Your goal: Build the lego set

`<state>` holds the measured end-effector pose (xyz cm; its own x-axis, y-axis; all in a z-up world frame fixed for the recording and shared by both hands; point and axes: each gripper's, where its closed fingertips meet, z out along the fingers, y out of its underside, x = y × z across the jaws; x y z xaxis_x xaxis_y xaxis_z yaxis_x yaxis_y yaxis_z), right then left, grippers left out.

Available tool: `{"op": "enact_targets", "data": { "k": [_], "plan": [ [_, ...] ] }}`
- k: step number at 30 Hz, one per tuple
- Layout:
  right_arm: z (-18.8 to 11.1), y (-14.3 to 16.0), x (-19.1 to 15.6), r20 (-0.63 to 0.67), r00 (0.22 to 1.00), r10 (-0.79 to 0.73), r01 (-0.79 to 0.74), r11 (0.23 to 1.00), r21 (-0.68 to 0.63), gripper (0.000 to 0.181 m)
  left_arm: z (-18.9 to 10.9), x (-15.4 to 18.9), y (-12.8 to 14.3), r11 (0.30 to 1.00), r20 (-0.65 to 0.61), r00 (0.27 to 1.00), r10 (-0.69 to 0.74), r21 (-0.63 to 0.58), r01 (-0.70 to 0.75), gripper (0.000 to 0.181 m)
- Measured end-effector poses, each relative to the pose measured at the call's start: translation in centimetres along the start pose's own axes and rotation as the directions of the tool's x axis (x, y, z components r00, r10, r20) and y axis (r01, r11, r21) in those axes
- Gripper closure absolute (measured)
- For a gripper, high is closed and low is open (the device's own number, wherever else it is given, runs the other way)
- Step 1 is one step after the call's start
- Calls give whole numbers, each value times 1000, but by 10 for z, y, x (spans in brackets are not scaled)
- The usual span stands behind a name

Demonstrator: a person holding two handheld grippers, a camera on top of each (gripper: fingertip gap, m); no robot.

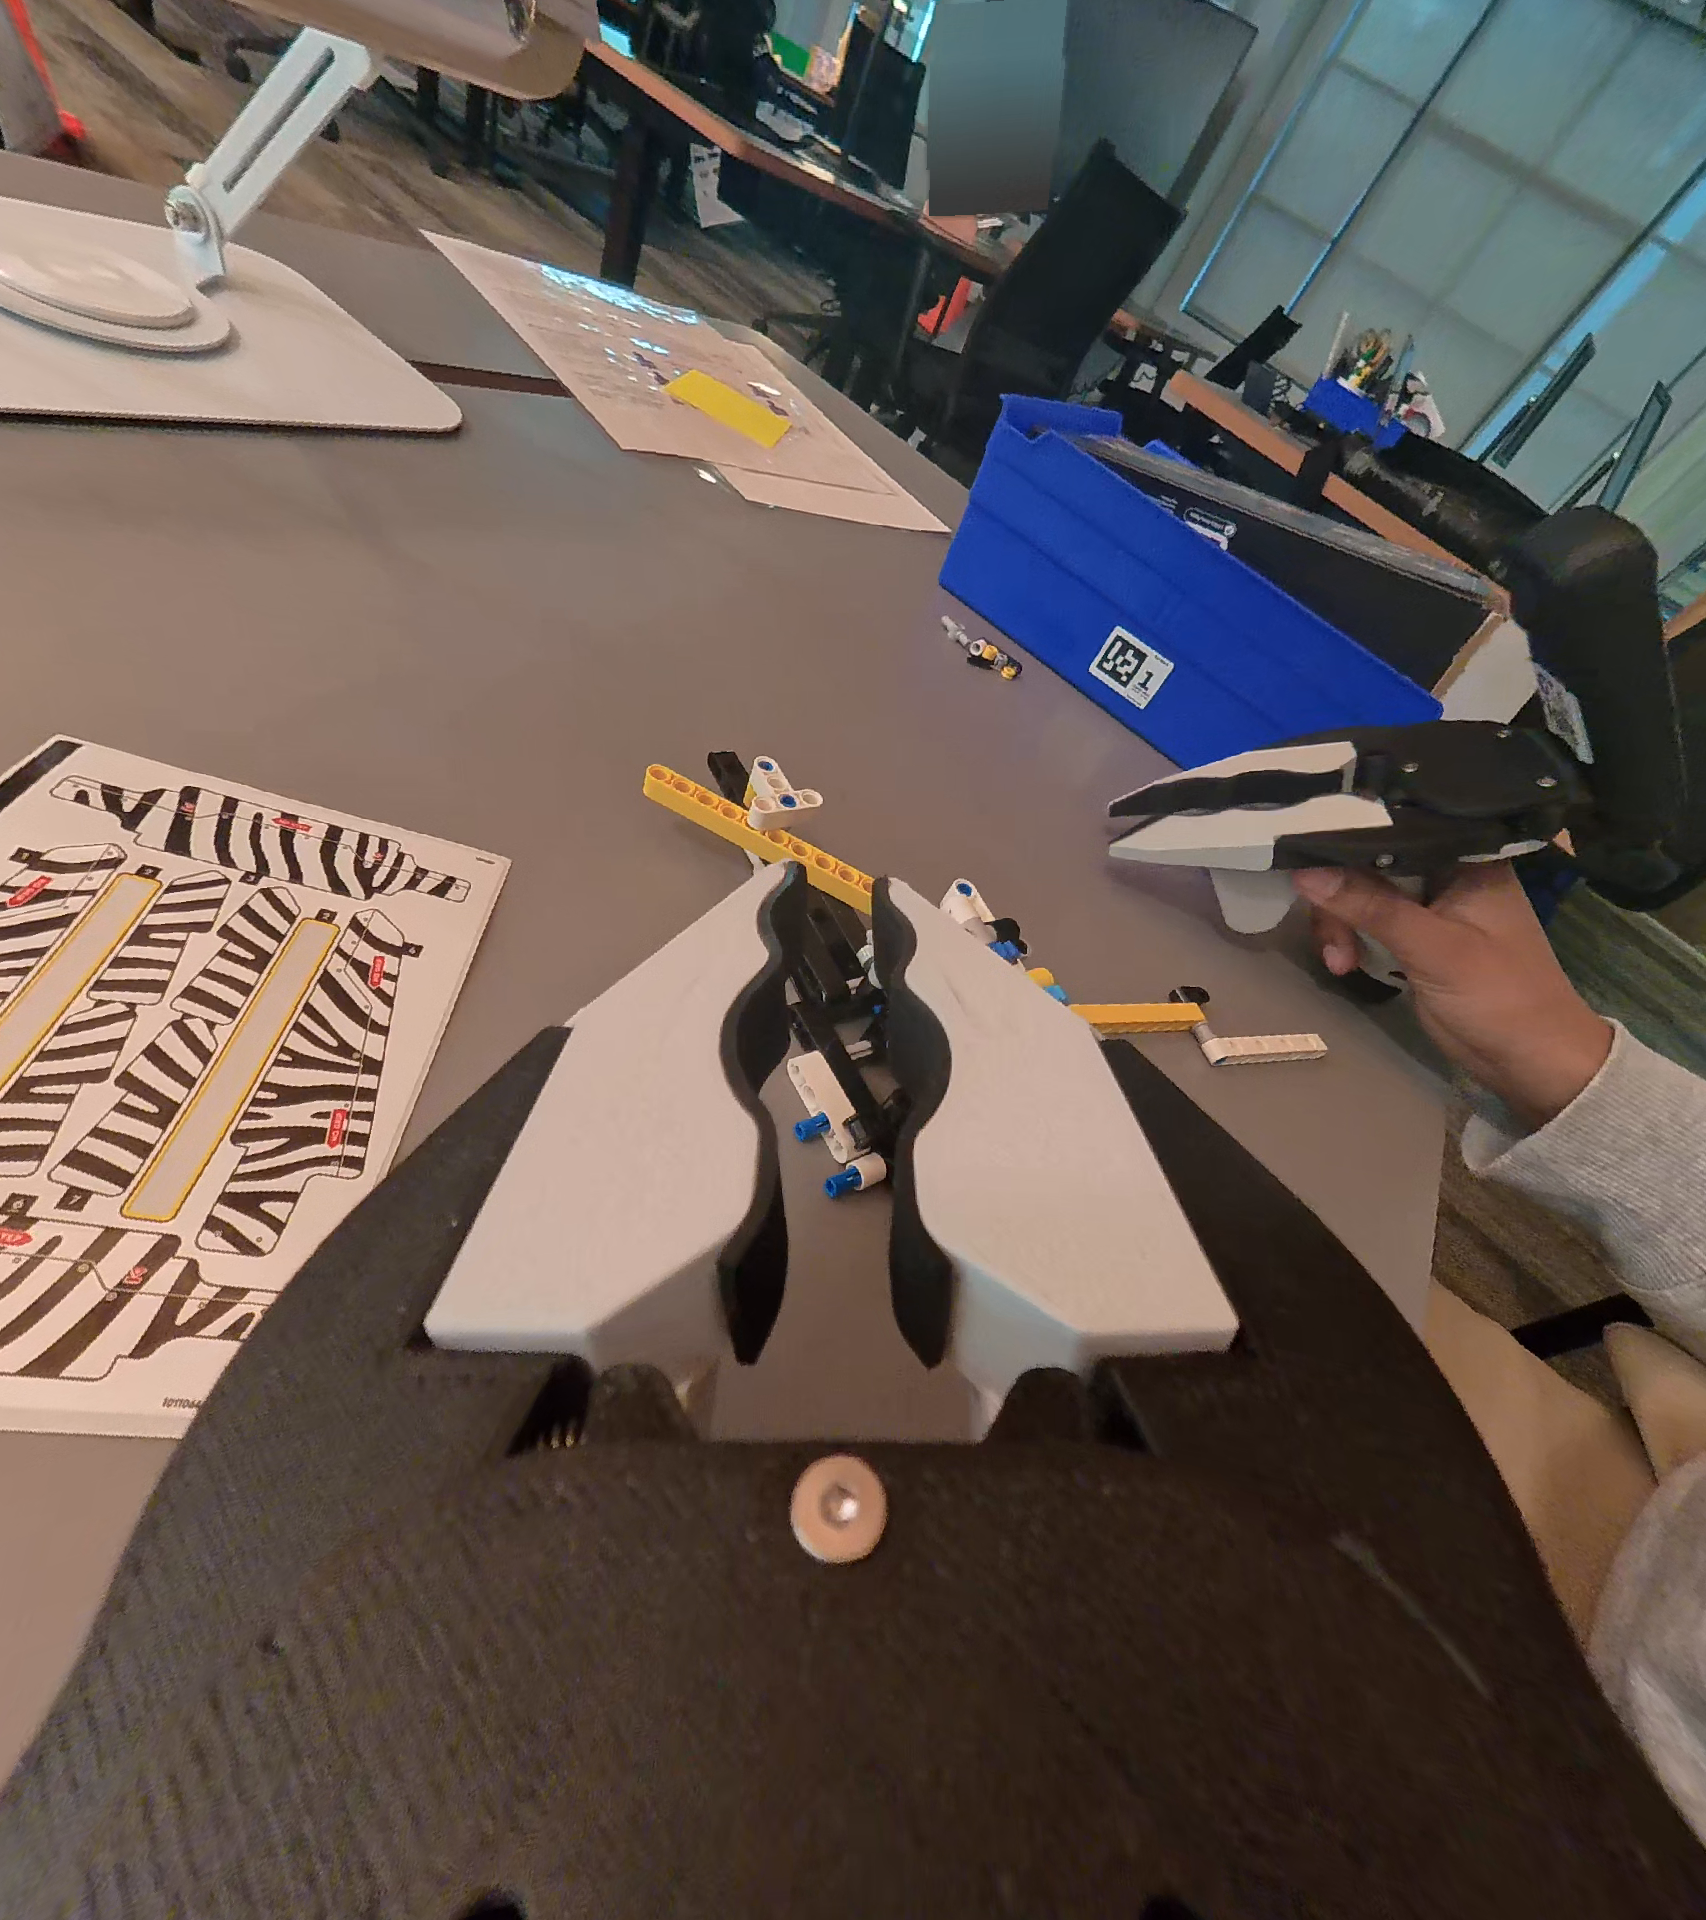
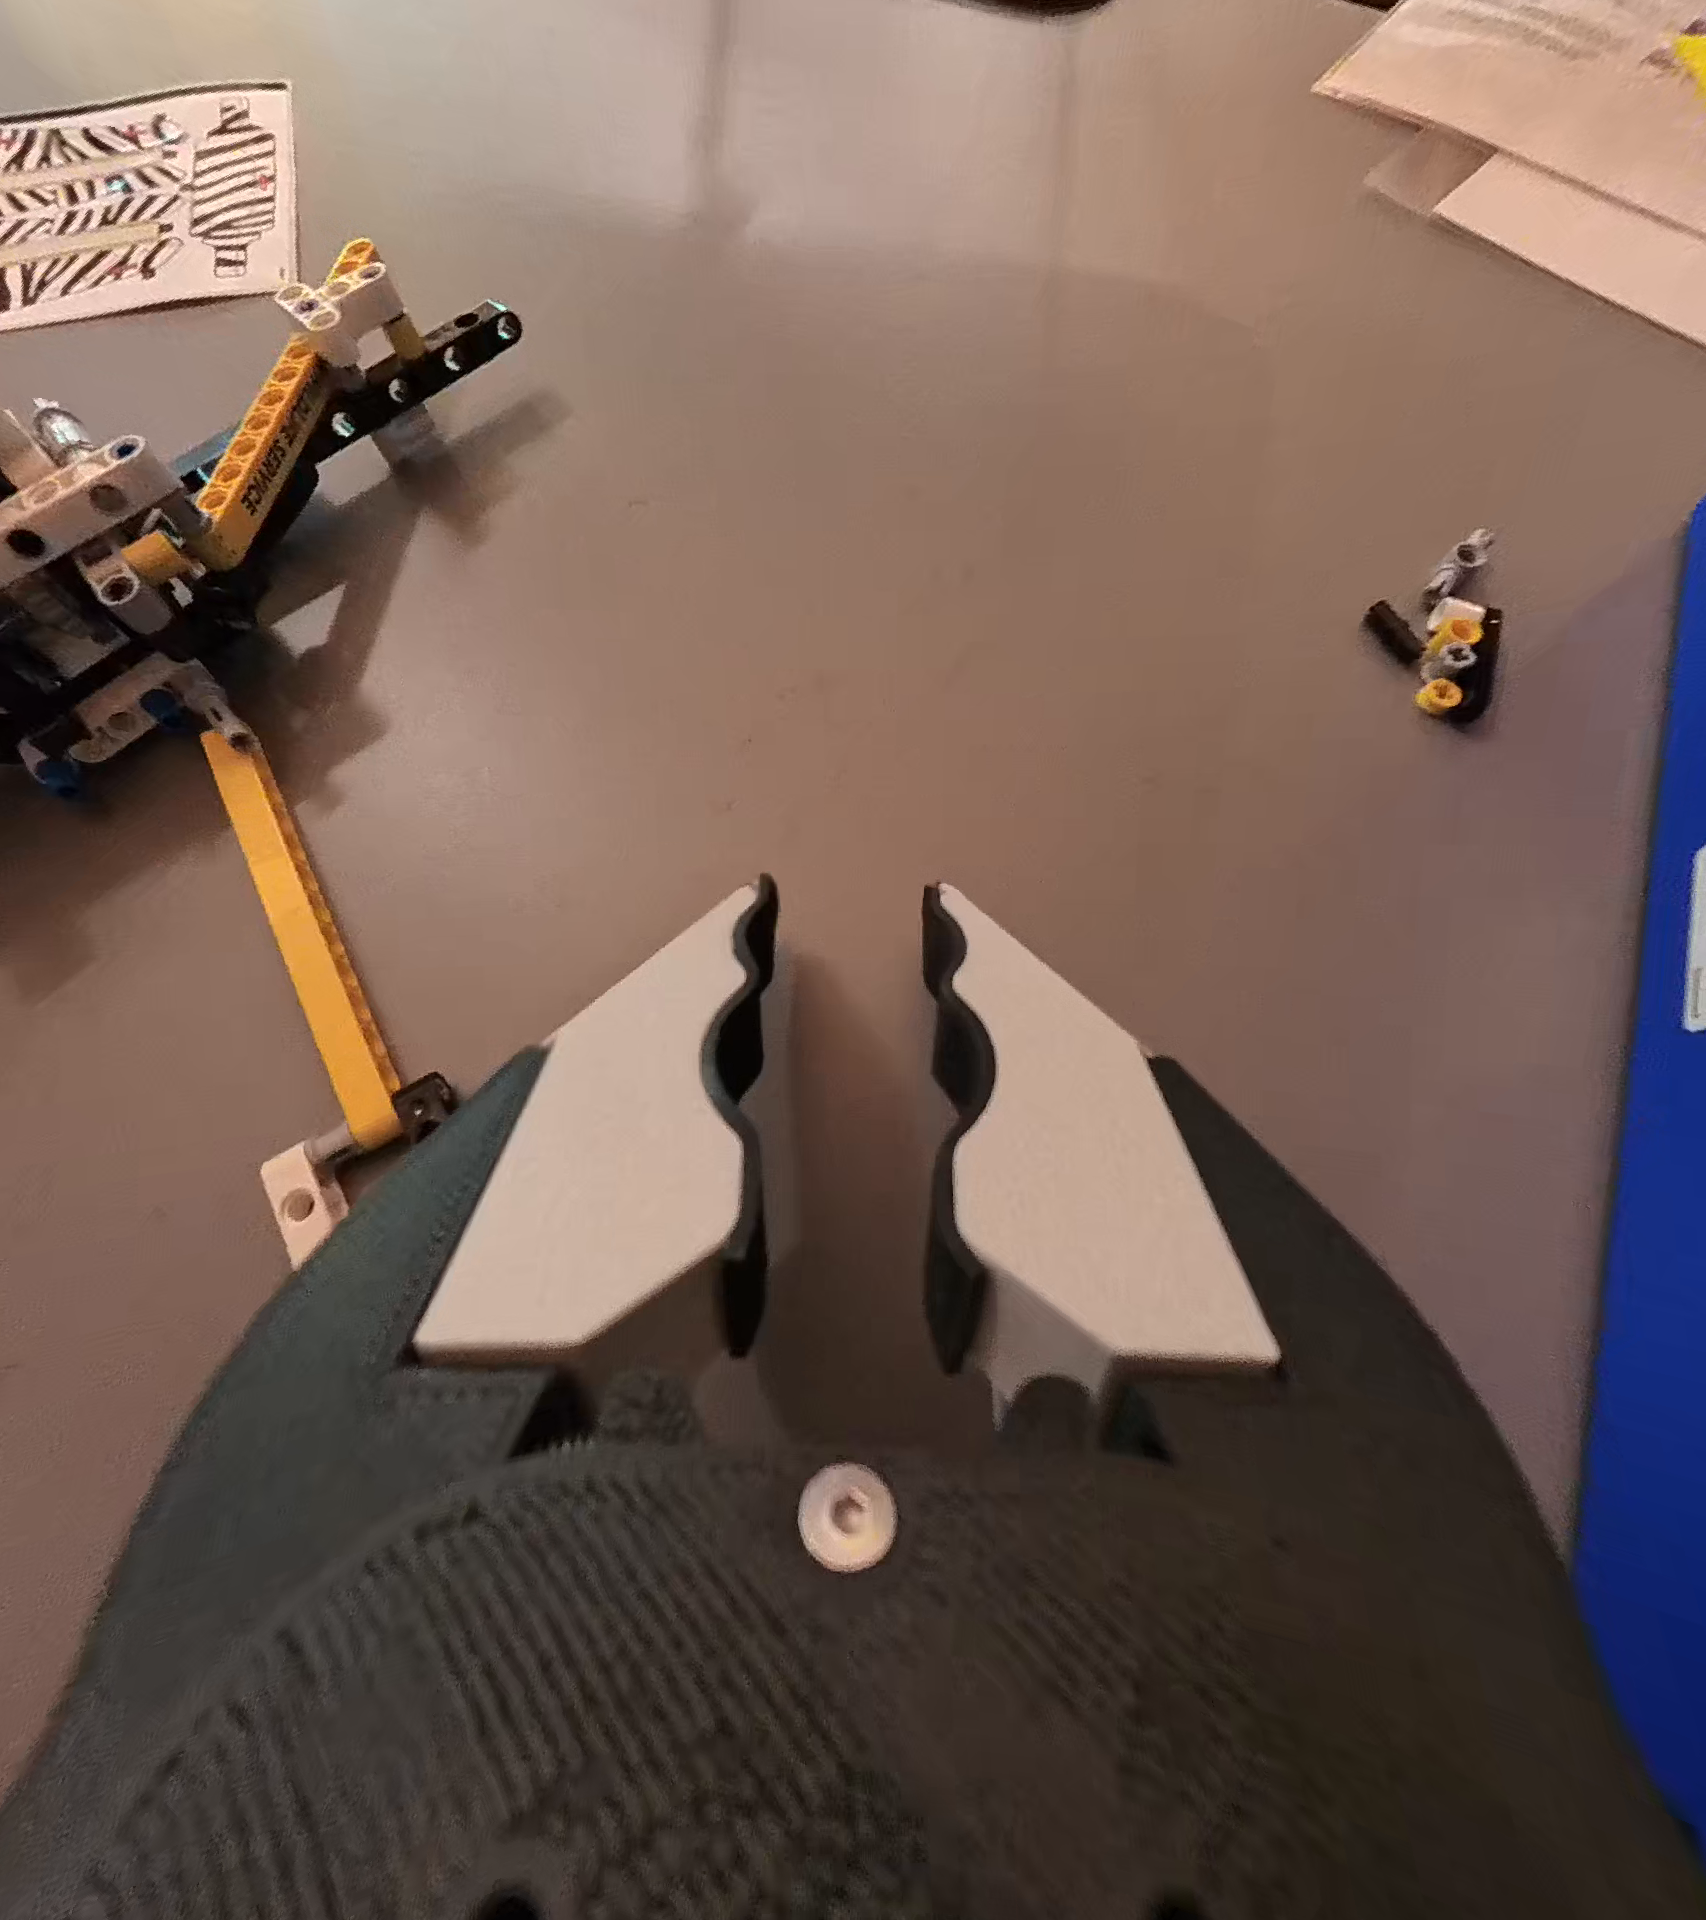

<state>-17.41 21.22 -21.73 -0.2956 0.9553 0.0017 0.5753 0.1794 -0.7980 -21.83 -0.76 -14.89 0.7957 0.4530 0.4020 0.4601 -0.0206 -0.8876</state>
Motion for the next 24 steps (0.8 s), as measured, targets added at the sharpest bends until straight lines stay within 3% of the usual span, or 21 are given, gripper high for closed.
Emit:
{"op": "enact_targets", "data": {
  "k": [24],
  "plan": [
    [6, 9, -2, 16, 1000, 14, -13, 997, -70, 156, 1, 0, 4, 1000, -9, 1000, -14, -18, 14, 170]
  ]
}}
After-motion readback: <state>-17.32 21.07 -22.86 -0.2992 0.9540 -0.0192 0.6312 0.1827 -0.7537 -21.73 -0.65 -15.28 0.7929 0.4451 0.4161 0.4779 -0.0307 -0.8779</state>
